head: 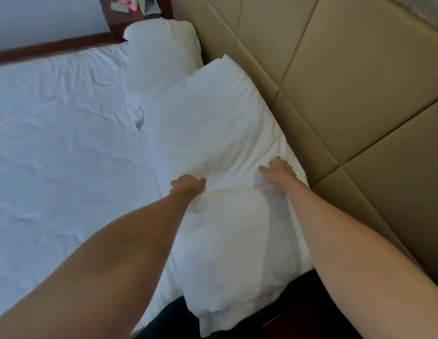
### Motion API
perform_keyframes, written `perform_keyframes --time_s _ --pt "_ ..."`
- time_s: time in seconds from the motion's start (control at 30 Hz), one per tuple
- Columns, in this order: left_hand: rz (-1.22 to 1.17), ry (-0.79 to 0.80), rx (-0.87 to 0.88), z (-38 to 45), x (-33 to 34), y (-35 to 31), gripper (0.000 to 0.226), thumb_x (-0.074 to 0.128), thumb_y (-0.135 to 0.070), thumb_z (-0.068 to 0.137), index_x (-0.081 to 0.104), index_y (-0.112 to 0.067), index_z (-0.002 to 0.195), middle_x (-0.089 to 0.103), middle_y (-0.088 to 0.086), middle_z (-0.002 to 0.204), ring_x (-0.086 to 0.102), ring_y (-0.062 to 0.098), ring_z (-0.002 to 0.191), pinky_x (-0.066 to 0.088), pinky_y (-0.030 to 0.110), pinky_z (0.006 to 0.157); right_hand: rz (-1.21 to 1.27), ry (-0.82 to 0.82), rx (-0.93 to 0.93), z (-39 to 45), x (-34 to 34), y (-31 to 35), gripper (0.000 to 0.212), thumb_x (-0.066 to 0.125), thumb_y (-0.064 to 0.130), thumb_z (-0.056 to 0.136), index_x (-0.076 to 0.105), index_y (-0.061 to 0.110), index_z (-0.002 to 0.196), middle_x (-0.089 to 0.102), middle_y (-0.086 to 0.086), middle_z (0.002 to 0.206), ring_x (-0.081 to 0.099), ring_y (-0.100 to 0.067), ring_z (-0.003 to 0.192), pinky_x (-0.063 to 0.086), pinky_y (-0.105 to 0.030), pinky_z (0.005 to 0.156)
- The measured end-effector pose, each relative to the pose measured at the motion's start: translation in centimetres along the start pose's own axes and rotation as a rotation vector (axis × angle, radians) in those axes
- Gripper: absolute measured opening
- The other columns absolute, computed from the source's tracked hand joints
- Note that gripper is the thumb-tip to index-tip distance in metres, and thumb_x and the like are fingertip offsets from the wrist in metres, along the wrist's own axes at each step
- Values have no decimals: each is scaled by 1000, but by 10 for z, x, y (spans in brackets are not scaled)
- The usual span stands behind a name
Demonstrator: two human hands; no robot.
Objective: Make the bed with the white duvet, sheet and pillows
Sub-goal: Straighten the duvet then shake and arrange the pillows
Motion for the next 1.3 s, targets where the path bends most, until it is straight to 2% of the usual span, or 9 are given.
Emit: perform_keyframes --time_s 0.23,0.47,0.57,0.8,0.9,1.03,1.13,1.23,1.3 --pt "161 -60 250 -16 -76 -30 35 53 -23 90 51 -5 119 62 14 114 62 32 106 50 40 92 -7 155 -159 -7 -5 86 41 58 35 92 52 14 127 51 -8 136 51 -26 121 42 -30 91" --pt "102 -183 354 7 -170 -58 13 50 -16 88 50 -8 97 60 10 86 65 25 75 46 34 74 -68 118 -313 15 -40 199 30 59 36 91 57 19 115 57 -6 128 54 -24 113 43 -32 87" --pt "82 -213 336 44 -209 -51 11 50 -16 87 48 -9 96 63 13 96 65 30 93 47 36 78 -131 138 -383 35 -29 260 36 58 37 92 53 18 123 54 -6 132 51 -24 116 40 -31 87" --pt "20 -257 241 200 -289 -36 30 50 -24 94 50 -9 119 57 13 118 57 33 109 38 35 77 -149 89 -518 139 24 408 48 57 35 94 46 16 136 46 -11 140 47 -27 126 41 -32 96" --pt "-31 -229 168 287 -300 -28 39 52 -28 94 46 -11 129 55 15 124 55 35 114 41 38 82 -228 126 -517 200 59 448 67 57 43 93 30 23 150 26 -10 158 21 -29 146 27 -44 116" --pt "-76 -151 165 381 -277 -46 60 58 -33 92 32 -15 143 44 14 140 44 35 130 40 46 101 -301 203 -335 275 101 450 90 52 69 85 2 41 154 -4 -9 164 -6 -37 150 8 -57 119" --pt "-25 -209 195 427 -267 -68 87 65 -45 87 13 -22 153 24 9 154 32 37 137 33 53 104 -322 209 -280 317 132 438 103 58 74 78 -12 51 149 -16 -9 163 -11 -41 148 6 -64 116" --pt "125 -130 262 473 -235 -88 128 75 -60 72 -21 -32 152 -15 5 163 0 43 147 15 65 112 -321 187 -276 357 151 429 118 69 71 70 -22 54 144 -29 -12 158 -16 -45 146 9 -70 113" --pt "212 -68 275 502 -206 -92 144 81 -60 62 -31 -34 147 -24 5 161 -6 43 147 14 69 111 -380 131 -286 377 161 425 129 77 63 68 -30 54 140 -36 -16 154 -21 -46 144 7 -72 111"
Point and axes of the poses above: each hand's wrist, its own z-axis towards the middle knuckle, its own x-axis out of the palm, y = z × x, the point moved 9 cm from there along z, towards the middle knuckle
